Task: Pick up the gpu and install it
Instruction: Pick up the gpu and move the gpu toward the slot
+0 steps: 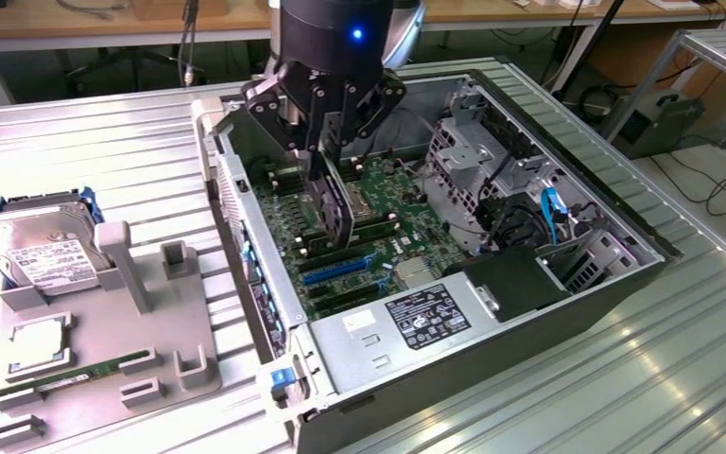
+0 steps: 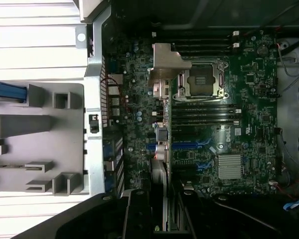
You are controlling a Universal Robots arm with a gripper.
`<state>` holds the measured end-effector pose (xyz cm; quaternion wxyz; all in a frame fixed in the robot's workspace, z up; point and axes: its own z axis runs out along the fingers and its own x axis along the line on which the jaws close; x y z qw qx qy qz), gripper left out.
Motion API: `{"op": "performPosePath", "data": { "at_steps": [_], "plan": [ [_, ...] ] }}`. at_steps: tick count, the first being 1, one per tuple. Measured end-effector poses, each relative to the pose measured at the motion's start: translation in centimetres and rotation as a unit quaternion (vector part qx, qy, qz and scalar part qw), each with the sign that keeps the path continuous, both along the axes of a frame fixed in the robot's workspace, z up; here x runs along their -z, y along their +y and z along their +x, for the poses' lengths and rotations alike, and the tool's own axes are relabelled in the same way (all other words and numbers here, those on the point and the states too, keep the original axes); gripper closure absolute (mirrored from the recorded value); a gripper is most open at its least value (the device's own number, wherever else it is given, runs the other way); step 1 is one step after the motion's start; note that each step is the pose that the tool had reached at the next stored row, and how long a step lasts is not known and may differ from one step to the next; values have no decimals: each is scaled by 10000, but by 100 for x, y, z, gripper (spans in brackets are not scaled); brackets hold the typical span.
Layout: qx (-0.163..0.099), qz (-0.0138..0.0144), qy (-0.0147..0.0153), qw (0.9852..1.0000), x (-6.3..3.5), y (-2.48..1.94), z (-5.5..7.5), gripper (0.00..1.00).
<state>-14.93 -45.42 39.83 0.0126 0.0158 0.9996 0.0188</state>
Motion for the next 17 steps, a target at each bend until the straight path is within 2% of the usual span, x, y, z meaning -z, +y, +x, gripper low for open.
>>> {"op": "performPosePath", "data": {
  "at_steps": [17],
  "plan": [
    [0,-1,0,10000,31,0,155,74]
  ]
}}
